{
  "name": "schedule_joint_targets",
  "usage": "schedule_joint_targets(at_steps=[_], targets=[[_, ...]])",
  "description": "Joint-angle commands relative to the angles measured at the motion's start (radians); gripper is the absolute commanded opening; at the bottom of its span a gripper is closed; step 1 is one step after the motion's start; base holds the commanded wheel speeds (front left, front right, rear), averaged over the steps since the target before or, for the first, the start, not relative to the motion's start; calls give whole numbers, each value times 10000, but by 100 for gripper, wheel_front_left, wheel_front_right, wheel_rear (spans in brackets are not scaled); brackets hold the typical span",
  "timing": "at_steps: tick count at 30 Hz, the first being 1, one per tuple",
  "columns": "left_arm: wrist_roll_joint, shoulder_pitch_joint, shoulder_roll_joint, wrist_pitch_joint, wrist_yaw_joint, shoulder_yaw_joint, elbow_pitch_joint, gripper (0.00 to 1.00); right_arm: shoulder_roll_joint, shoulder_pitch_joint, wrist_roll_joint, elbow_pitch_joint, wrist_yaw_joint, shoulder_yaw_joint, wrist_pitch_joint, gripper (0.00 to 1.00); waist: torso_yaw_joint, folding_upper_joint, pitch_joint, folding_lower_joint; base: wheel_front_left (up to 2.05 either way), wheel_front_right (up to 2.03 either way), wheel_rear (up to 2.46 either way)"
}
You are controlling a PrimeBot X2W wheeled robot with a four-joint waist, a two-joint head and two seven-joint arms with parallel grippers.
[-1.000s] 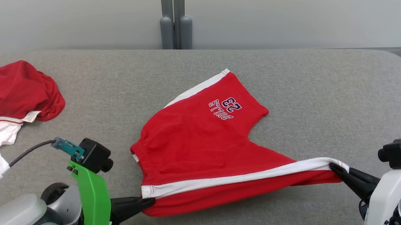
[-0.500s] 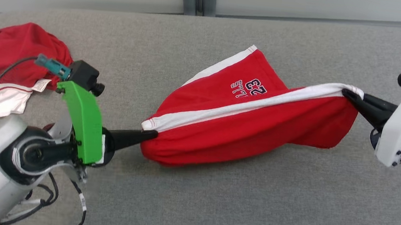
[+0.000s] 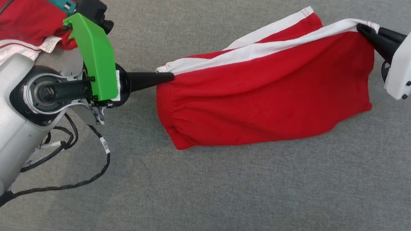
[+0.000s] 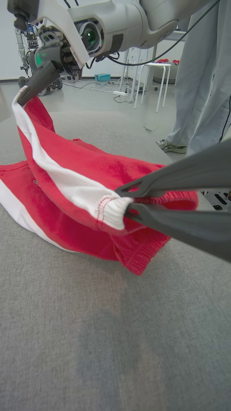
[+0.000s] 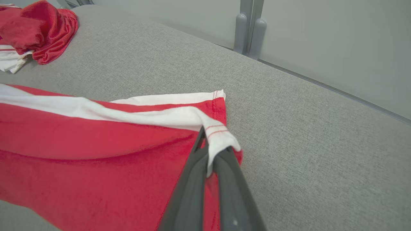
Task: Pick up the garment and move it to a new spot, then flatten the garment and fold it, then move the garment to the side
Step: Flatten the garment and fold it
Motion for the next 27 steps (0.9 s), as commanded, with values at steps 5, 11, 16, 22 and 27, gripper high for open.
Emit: schedule_joint_targets(at_steps=[5,11,16,22,27], targets=[[137,-469,-326,-82,-278,70,617,0,169,-1086,33,985,-14,885,-1058,0,707,0,1055,0,0,0,0],[236,-641,-613,-155,-533,54,1172,0,386,-1869,482,1908,-14,1892,-1771,0,833,0,1320,0,0,0,0],[340,-677,-783,-226,-740,0,1663,100,531,-2281,768,2440,-14,2664,-2293,75,802,0,1254,0,0,0,0],[500,-498,-617,-264,-1000,-60,1992,100,866,-2155,1287,2857,-14,3294,-3353,100,673,0,671,0,0,0,0],[1222,-274,-103,-906,-1171,-88,1761,100,1054,-1742,1689,3067,-14,3533,-4668,100,559,0,-113,0,0,0,0]])
